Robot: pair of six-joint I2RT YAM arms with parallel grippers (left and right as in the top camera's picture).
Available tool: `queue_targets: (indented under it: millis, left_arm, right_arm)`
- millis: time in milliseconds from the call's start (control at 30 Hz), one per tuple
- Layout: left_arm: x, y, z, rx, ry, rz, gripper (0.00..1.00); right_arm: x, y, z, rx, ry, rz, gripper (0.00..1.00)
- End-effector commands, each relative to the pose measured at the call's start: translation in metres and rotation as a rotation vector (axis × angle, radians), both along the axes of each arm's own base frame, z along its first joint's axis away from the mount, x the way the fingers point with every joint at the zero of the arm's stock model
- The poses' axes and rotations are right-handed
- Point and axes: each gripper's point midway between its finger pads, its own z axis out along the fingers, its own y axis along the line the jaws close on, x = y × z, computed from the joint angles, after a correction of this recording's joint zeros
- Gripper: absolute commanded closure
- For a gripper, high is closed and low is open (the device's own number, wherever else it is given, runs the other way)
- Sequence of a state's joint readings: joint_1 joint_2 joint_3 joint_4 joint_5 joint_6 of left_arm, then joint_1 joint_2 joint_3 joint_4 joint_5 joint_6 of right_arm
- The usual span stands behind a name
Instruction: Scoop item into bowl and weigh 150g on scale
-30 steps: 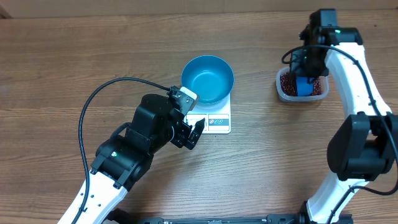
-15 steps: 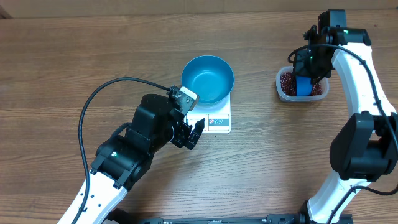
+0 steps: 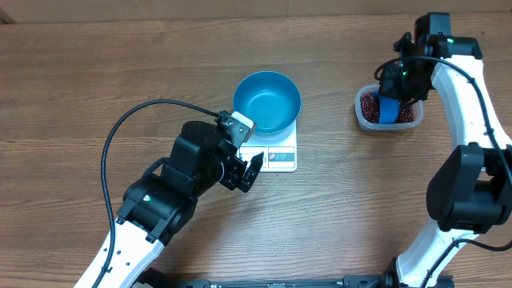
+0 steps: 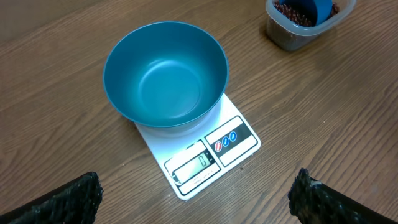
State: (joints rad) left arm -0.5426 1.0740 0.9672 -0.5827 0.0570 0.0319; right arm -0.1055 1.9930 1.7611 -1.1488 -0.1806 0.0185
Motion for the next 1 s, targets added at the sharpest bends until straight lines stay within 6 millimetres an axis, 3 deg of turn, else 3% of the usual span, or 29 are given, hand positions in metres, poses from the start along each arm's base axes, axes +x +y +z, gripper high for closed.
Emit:
queue_targets:
  millis: [0, 233, 633, 967]
  left_arm:
    - [-0.001, -0.002, -0.003, -0.012, 0.013, -0.003, 0.01]
    - [0.0, -0.002, -0.002, -0.015, 0.007, -0.003, 0.0]
    - [0.0, -0.002, -0.002, -0.015, 0.008, -0.003, 0.0]
    - [0.0, -0.002, -0.002, -0.016, 0.008, -0.003, 0.01]
  right_arm:
    - [-0.002, 0.013, -0.005, 0.138, 0.014, 0.005, 0.96]
    - [-0.003, 0.0, 0.001, 0.262, -0.01, -0.016, 0.96]
    - [-0.021, -0.021, -0.02, 0.372, 0.022, -0.078, 0.96]
    - [-0.02, -0.02, -0.015, 0.419, 0.006, -0.082, 0.96]
